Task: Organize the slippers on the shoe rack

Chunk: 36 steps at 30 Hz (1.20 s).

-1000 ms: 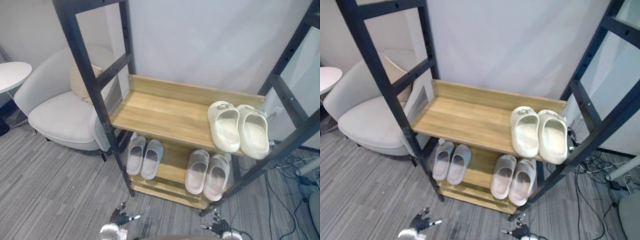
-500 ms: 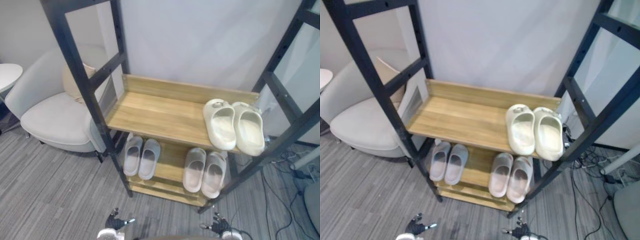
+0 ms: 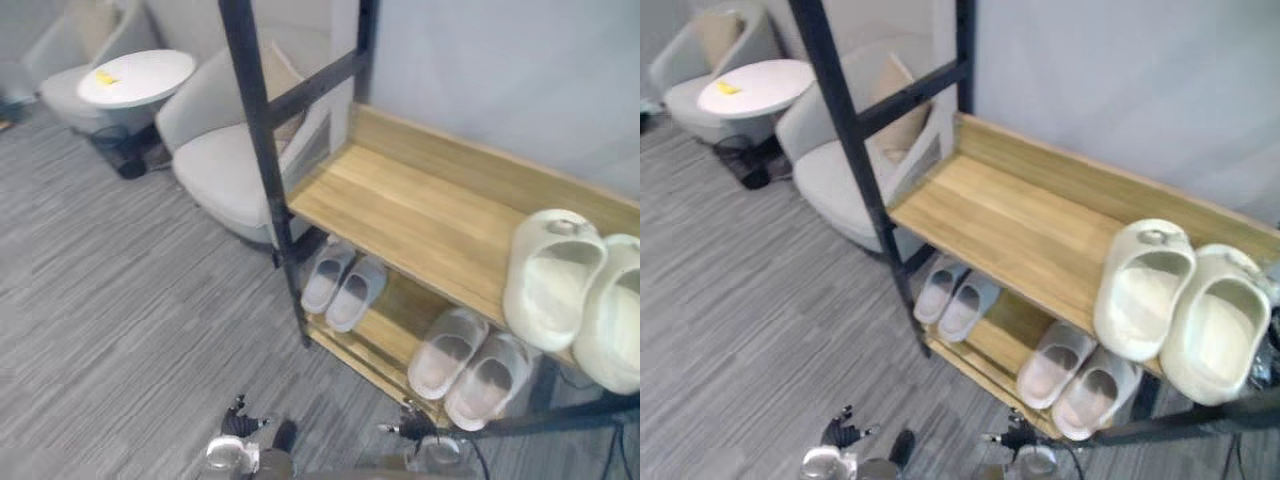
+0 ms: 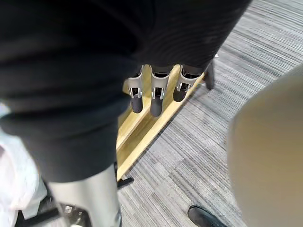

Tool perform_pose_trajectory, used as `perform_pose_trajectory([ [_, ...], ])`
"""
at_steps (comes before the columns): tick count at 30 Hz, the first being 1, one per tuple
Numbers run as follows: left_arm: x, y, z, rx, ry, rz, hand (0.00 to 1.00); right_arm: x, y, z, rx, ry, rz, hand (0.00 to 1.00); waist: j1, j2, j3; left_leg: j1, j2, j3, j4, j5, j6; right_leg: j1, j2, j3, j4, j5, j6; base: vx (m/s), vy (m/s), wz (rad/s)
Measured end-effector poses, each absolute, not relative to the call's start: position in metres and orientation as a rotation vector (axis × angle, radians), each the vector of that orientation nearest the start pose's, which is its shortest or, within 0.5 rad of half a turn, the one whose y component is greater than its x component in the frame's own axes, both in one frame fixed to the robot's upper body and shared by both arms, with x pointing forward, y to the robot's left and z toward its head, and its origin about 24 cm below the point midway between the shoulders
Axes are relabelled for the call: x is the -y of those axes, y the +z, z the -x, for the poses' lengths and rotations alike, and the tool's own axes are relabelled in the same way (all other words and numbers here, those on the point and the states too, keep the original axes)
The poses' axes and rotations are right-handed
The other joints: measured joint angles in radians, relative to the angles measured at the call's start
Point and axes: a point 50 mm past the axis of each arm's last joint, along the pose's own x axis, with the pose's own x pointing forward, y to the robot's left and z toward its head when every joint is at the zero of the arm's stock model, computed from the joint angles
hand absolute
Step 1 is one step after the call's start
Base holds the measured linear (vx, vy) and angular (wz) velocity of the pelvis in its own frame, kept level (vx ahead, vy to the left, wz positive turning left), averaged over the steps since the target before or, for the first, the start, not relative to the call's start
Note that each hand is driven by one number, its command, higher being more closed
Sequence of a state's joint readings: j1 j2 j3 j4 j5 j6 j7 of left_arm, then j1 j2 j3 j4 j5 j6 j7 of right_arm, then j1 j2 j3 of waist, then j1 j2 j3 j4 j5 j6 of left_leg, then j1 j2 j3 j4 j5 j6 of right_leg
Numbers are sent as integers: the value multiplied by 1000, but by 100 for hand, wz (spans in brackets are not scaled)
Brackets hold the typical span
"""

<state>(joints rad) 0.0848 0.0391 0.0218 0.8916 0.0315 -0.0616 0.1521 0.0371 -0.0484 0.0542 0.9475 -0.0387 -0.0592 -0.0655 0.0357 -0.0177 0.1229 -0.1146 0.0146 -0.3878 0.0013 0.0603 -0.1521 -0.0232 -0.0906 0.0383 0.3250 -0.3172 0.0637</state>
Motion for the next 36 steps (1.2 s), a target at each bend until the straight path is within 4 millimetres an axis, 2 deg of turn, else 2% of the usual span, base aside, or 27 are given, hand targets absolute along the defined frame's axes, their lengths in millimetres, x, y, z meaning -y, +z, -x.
perform_pose_trajectory([
  [2,-171,-140,-139,-882,184,-86,0,160,-144,-141,-906,-22,124,0,-3,-2,6,-45,-1,41,3,53,21,1,-7,-71,-8,10,-14,-13,-16,117],
  [3,-168,-137,-146,-857,180,-75,0,160,-142,-144,-894,-32,123,0,-4,-11,18,-73,1,164,7,83,72,3,-19,-133,-23,25,-27,-67,25,119],
  [4,-166,-134,-152,-837,176,-69,0,155,-142,-144,-891,-30,112,0,-6,-12,25,-99,20,337,51,35,140,6,-21,-172,-31,31,-36,-100,11,130],
  [5,-166,-131,-159,-820,170,-72,0,152,-140,-149,-877,-38,102,0,-9,-26,43,-151,77,543,179,-26,205,17,-34,-219,-28,31,-36,-93,-2,95],
  [6,-165,-131,-160,-817,165,-74,0,152,-140,-151,-875,-39,102,0,-10,-26,48,-167,105,615,245,-49,213,25,-40,-239,-29,31,-36,-121,26,94],
  [7,-162,-131,-161,-817,148,-80,0,155,-140,-149,-878,-48,108,0,-17,-29,50,-179,150,713,408,-100,213,39,-64,-287,-32,28,-32,-100,75,66],
  [8,-159,-131,-161,-817,135,-87,0,157,-141,-147,-883,-52,114,0,-24,-34,47,-180,162,744,513,-158,204,53,-85,-312,-38,24,-19,-86,142,66],
  [9,-158,-133,-158,-826,123,-95,0,160,-141,-145,-884,-58,120,0,-28,-19,40,-175,174,764,589,-212,199,62,-95,-328,-42,20,-1,1,216,62],
  [10,-155,-137,-152,-855,114,-96,0,166,-140,-145,-879,-67,133,0,-36,25,25,-170,183,782,582,-279,169,63,-86,-343,-34,5,25,60,230,62],
  [11,-154,-138,-152,-865,107,-99,0,172,-139,-147,-874,-74,144,0,-39,39,25,-157,161,776,535,-323,150,58,-84,-338,-23,-5,40,95,300,81],
  [12,-159,-138,-154,-867,108,-121,0,169,-140,-146,-880,-75,130,0,-40,13,36,-154,109,759,499,-307,166,60,-106,-333,-38,-8,45,74,184,66],
  [13,-162,-138,-153,-870,111,-130,0,167,-140,-145,-885,-75,124,0,-37,4,35,-150,87,752,482,-299,171,67,-112,-330,-53,-8,45,77,212,99],
  [14,-167,-139,-151,-875,115,-149,0,167,-142,-143,-897,-85,113,0,-37,-1,32,-141,38,720,441,-283,189,100,-114,-328,-101,-3,43,60,97,81],
  [16,-171,-139,-150,-877,116,-168,0,168,-142,-144,-901,-86,116,0,-36,-2,31,-121,-12,695,384,-259,205,132,-119,-326,-147,34,45,94,126,72],
  [19,-178,-142,-141,-900,127,-180,0,164,-139,-156,-877,-75,114,0,-29,-1,29,-74,-44,677,289,-231,217,148,-125,-333,-151,111,58,86,80,22],
  [20,-178,-142,-141,-900,128,-180,0,164,-138,-158,-875,-73,114,0,-27,-2,29,-67,-44,677,277,-232,217,141,-128,-331,-125,114,61,78,50,0],
  [22,-181,-144,-136,-917,136,-180,0,163,-138,-160,-872,-64,113,0,-29,-4,32,8,-56,649,190,-221,219,-18,-169,-292,246,151,44,107,74,-1],
  [23,-181,-144,-136,-919,135,-182,0,162,-138,-160,-872,-63,111,0,-33,-3,34,23,-58,640,180,-219,220,-48,-175,-283,313,165,30,124,67,42],
  [24,-179,-145,-135,-924,123,-187,0,160,-139,-154,-880,-60,101,0,-50,-4,36,58,-60,607,156,-221,222,-122,-160,-232,441,115,27,186,3,64],
  [25,-179,-145,-134,-929,123,-188,0,162,-139,-154,-880,-59,105,0,-54,-13,33,97,-59,578,128,-220,221,-170,-133,-224,454,62,20,233,-6,71],
  [27,-177,-146,-135,-930,123,-179,0,165,-140,-150,-887,-64,112,0,-56,-15,33,134,-58,530,97,-221,220,-230,-90,-237,360,44,12,265,-56,76],
  [29,-174,-146,-136,-935,125,-168,0,169,-139,-152,-883,-67,123,0,-65,-5,39,157,-44,469,78,-227,220,-273,-22,-203,171,81,6,307,-104,100],
  [31,-176,-147,-135,-942,133,-169,0,169,-139,-153,-883,-68,123,0,-88,-10,42,177,-37,393,68,-243,197,-278,35,-123,-89,204,13,425,-201,127],
  [32,-177,-147,-134,-944,136,-170,0,169,-141,-150,-892,-71,120,0,-92,-25,47,198,-46,345,86,-270,175,-277,41,-54,-161,279,7,423,-251,129],
  [33,-177,-148,-134,-948,137,-167,0,170,-141,-149,-891,-78,113,0,-98,-25,44,203,-45,306,113,-298,159,-270,45,-35,-142,349,-15,494,-306,121],
  [35,-169,-146,-140,-927,138,-136,0,177,-138,-153,-877,-89,126,0,-92,26,35,181,11,259,179,-334,123,-268,66,-123,-75,304,-70,557,-273,104],
  [36,-168,-145,-142,-921,147,-122,0,177,-138,-155,-874,-89,128,0,-93,30,37,168,18,262,206,-334,122,-262,66,-138,-68,292,-78,539,-226,105],
])
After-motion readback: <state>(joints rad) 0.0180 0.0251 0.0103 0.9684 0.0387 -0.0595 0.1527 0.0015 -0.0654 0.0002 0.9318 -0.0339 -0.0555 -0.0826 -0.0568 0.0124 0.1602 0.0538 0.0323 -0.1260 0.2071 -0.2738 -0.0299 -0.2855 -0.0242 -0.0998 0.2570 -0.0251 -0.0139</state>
